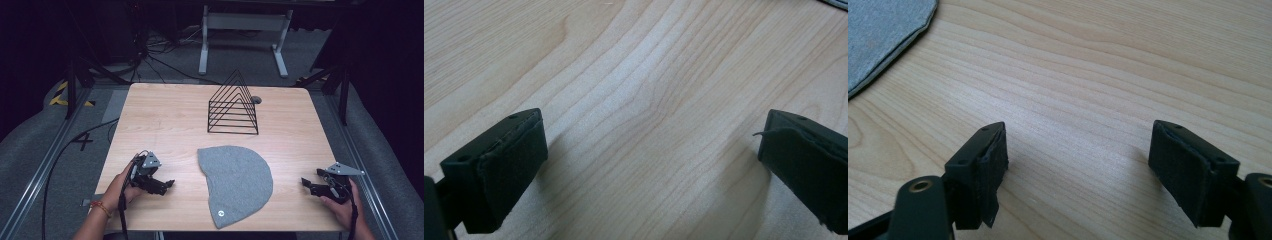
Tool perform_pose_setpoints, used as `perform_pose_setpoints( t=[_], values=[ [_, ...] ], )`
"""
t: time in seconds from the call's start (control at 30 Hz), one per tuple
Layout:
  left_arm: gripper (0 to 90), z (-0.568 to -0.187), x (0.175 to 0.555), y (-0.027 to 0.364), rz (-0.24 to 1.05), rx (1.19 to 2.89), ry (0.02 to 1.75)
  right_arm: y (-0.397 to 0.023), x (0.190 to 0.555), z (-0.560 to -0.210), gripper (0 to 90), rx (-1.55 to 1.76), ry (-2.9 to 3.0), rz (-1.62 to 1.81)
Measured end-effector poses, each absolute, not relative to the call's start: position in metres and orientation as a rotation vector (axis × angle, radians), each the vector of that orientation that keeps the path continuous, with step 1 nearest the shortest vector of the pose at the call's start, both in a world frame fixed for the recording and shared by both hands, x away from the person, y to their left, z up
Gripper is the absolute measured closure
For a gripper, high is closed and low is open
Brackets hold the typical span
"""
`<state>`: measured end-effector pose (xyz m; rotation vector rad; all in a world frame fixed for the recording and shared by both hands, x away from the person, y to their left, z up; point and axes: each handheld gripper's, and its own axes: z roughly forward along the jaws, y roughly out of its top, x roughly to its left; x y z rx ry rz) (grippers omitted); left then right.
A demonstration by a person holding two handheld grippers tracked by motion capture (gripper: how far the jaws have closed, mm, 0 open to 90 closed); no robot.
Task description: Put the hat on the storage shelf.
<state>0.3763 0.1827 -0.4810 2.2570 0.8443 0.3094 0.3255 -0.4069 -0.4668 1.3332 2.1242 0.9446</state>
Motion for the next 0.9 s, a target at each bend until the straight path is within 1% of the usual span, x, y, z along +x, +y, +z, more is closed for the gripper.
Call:
perform_pose_setpoints(
  t=[0.2, 0.3, 0.4, 0.47, 0.57, 0.6, 0.63, 0.67, 0.7, 0.73, 0.77, 0.87, 0.9],
  values=[
    [0.0, -0.481, 0.377, 0.183, 0.312, 2.262, 0.837, -0.407, 0.326, -0.467, 23.5, 1.333, 2.124, 0.942],
    [0.0, -0.481, 0.378, 0.186, 0.313, 2.268, 0.801, -0.405, 0.325, -0.466, 24.1, 1.344, 2.118, 0.933],
    [0.2, -0.481, 0.378, 0.186, 0.304, 2.275, 0.805, -0.405, 0.325, -0.466, 24.4, 1.343, 2.121, 0.924],
    [0.5, -0.479, 0.379, 0.188, 0.274, 2.311, 0.761, -0.406, 0.327, -0.465, 24.5, 1.336, 2.140, 0.915],
    [3.0, -0.478, 0.380, 0.189, 0.275, 2.312, 0.764, -0.406, 0.326, -0.462, 35.1, 1.340, 2.155, 0.934],
    [5.1, -0.477, 0.382, 0.190, 0.295, 2.291, 0.810, -0.405, 0.325, -0.461, 35.2, 1.333, 2.177, 0.979],
    [6.7, -0.477, 0.382, 0.190, 0.295, 2.291, 0.810, -0.405, 0.325, -0.461, 35.2, 1.333, 2.177, 0.979],
    [7.6, -0.476, 0.384, 0.190, 0.302, 2.285, 0.829, -0.397, 0.322, -0.457, 37.4, 1.303, 2.199, 1.046],
    [8.9, -0.476, 0.384, 0.190, 0.302, 2.285, 0.829, -0.397, 0.322, -0.457, 37.4, 1.303, 2.199, 1.046],
    [8.9, -0.474, 0.386, 0.189, 0.299, 2.292, 0.846, -0.392, 0.320, -0.454, 40.2, 1.258, 2.214, 1.050],
    [15.8, -0.472, 0.388, 0.188, 0.302, 2.298, 0.833, -0.381, 0.318, -0.448, 42.8, 1.206, 2.233, 1.078],
    [16.6, -0.468, 0.390, 0.183, 0.300, 2.321, 0.756, -0.362, 0.316, -0.441, 47.3, 1.121, 2.274, 1.081],
    [21.1, -0.468, 0.390, 0.183, 0.300, 2.321, 0.756, -0.362, 0.316, -0.441, 47.3, 1.121, 2.274, 1.081]
  ],
)
